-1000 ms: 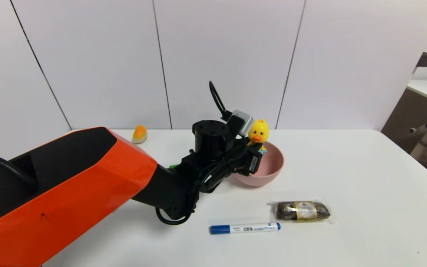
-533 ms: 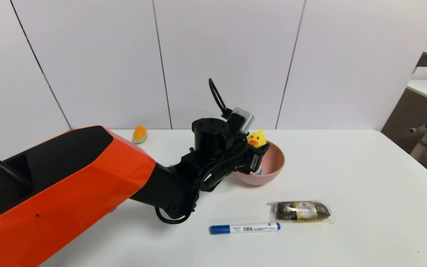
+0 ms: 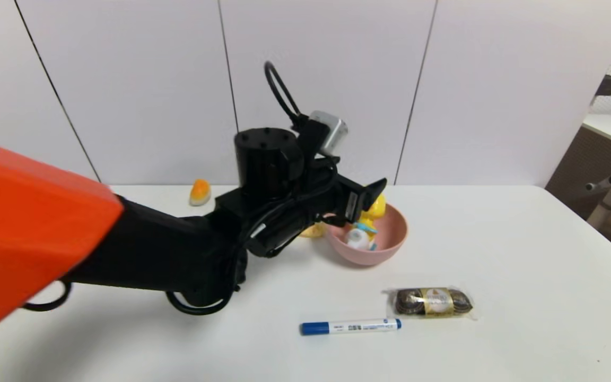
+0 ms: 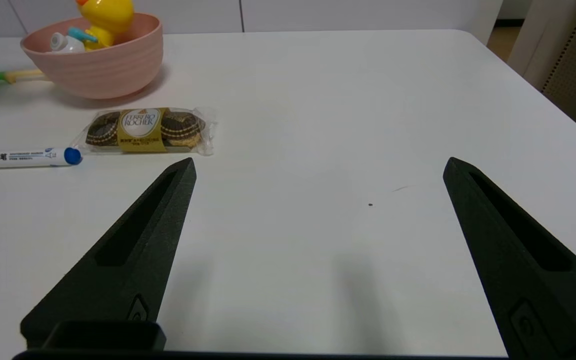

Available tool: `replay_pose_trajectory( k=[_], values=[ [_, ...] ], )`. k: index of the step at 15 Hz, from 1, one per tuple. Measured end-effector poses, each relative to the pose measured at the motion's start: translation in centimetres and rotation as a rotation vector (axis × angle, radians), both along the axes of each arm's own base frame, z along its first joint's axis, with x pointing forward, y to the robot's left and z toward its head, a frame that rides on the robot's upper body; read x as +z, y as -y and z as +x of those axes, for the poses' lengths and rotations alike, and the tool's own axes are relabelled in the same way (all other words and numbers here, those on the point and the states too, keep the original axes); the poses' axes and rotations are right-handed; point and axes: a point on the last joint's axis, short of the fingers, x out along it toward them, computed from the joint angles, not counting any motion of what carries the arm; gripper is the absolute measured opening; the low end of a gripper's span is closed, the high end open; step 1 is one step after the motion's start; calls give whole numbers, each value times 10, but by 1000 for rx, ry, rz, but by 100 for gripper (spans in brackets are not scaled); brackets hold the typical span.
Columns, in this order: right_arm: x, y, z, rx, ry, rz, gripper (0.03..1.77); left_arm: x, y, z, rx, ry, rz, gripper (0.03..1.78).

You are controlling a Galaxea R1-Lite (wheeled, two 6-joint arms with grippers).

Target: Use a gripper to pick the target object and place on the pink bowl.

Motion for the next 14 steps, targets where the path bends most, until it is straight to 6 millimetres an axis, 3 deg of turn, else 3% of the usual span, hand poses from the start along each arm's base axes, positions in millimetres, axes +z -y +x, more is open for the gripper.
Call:
replay_pose_trajectory(
  k=[3,6,8,14],
  values=[
    [0,0,0,0,0,0,171,43,-41,-32,26,25,-27,154],
    [0,0,0,0,0,0,171,71,-97,-68,95,60,-63,159],
    [0,0,0,0,0,0,171,74,-133,-92,146,70,-72,162],
    [0,0,0,0,0,0,171,47,-228,-157,406,90,-84,167]
  ],
)
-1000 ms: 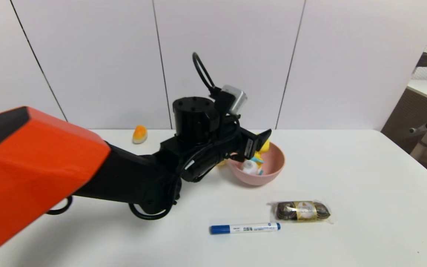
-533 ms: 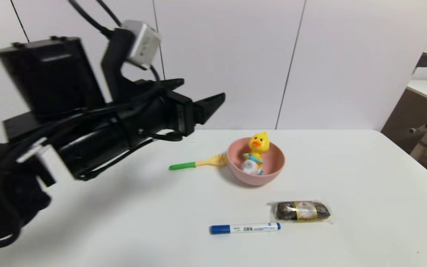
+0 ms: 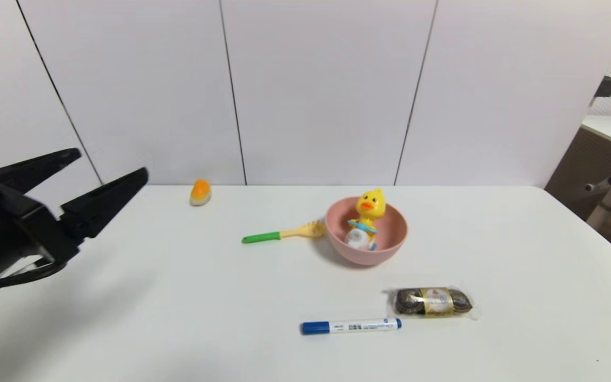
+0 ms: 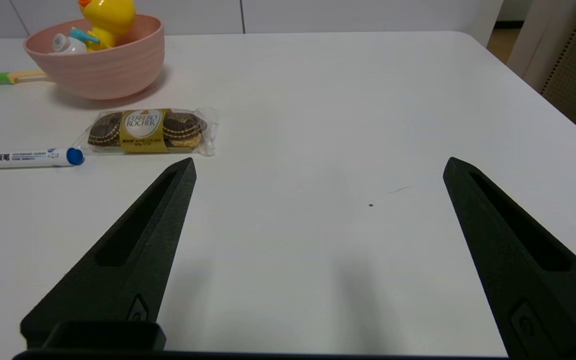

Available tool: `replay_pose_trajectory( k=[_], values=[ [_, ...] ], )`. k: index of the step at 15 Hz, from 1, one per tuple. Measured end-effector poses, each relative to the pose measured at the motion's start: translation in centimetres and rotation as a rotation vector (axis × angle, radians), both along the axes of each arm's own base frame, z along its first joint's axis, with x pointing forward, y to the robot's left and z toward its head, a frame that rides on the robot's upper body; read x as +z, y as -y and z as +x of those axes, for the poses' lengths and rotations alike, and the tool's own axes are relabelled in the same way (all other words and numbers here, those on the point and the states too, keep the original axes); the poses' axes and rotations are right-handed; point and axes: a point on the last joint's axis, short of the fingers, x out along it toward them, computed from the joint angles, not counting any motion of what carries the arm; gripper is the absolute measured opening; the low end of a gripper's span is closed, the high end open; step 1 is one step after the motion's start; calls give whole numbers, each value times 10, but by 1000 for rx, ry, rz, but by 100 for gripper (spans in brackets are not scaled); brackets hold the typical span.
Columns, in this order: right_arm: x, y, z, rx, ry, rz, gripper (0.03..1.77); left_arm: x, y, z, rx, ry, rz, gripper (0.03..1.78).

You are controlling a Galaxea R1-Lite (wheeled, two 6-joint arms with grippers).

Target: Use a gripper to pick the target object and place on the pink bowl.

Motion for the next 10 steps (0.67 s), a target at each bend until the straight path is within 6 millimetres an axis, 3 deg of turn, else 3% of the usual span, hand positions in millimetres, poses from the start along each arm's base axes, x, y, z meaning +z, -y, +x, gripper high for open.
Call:
replay_pose_trajectory(
  k=[5,10],
  values=[
    [0,0,0,-1,0,0,171,-30,-39,-52,199,-23,24,167],
    [0,0,0,0,0,0,171,-76,-50,-102,277,-36,47,169]
  ],
)
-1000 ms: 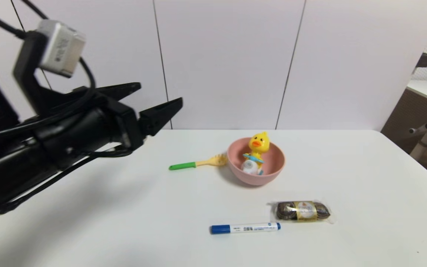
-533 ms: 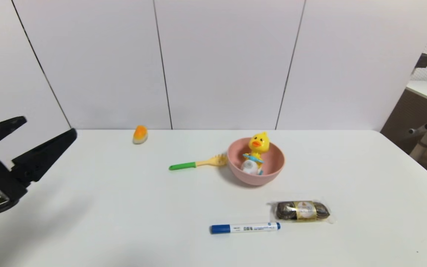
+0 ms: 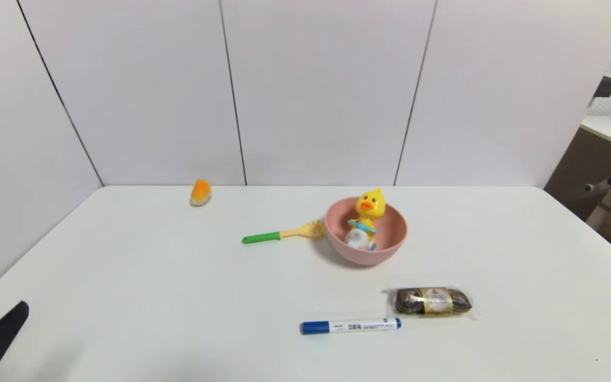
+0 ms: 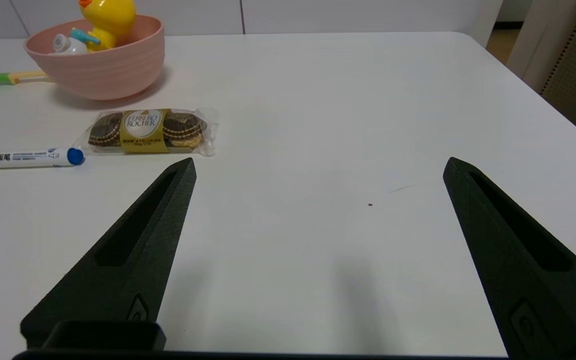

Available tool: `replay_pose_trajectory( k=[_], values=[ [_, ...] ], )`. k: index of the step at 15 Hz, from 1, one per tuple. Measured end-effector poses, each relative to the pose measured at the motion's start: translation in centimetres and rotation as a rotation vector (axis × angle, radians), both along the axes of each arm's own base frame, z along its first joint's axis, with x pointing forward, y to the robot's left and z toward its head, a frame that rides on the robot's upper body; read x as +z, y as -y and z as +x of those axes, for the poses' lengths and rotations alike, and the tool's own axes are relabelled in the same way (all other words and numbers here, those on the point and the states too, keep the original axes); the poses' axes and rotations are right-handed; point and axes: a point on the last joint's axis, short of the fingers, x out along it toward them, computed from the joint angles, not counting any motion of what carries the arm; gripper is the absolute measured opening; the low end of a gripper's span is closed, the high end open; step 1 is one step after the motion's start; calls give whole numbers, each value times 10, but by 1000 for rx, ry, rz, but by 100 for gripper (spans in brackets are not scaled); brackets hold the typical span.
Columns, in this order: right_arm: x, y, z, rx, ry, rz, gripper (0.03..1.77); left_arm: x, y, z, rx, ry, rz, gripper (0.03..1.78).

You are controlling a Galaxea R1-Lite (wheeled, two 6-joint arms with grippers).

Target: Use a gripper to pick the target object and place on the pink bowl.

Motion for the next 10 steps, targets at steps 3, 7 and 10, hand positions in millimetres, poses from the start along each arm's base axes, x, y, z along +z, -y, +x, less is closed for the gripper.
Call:
replay_pose_trajectory(
  k=[3,7,10],
  values=[
    [0,0,0,0,0,0,171,-35,0,-23,15,-23,4,169],
    [0,0,0,0,0,0,171,-78,-2,-42,75,-78,-5,169],
    [0,0,0,0,0,0,171,-96,-2,-47,90,-144,-32,169]
  ],
)
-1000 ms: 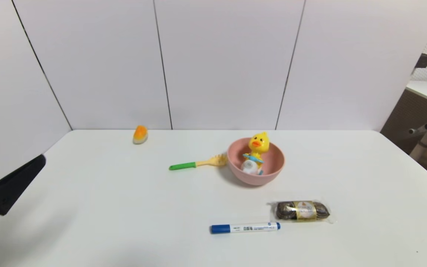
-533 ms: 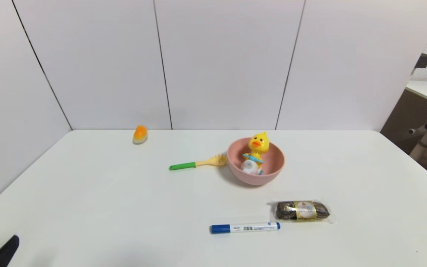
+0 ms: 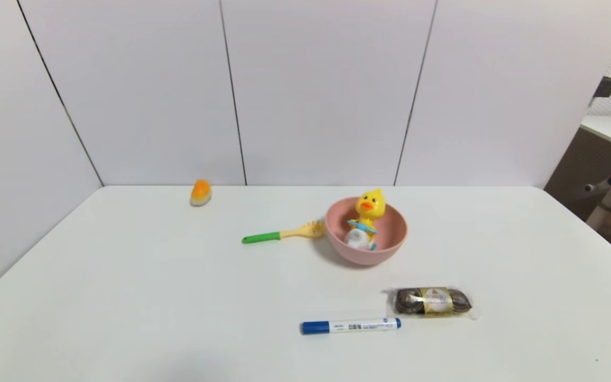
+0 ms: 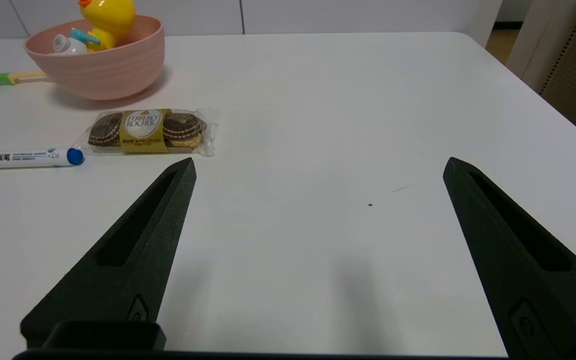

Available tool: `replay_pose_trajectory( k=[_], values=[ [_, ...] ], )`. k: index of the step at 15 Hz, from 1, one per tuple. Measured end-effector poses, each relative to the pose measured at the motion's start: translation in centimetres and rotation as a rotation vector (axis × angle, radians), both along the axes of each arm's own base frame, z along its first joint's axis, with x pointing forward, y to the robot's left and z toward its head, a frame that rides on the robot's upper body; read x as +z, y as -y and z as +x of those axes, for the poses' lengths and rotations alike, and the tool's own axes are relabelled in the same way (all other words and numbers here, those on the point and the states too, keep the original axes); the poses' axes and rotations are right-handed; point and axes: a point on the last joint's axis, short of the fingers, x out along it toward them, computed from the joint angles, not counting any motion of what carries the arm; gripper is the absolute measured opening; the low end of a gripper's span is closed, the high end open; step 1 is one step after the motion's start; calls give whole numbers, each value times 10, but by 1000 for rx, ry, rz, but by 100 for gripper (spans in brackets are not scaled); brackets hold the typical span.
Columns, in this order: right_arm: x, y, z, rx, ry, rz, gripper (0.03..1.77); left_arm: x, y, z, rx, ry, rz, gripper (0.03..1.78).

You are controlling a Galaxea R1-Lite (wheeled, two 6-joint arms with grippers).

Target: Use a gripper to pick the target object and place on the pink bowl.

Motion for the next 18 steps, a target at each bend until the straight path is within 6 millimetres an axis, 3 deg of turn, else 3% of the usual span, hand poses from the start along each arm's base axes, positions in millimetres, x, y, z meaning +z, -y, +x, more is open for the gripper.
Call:
replay_pose_trajectory(
  k=[18],
  values=[
    [0,0,0,0,0,0,171,-2,-1,-2,39,22,-90,169]
  ],
)
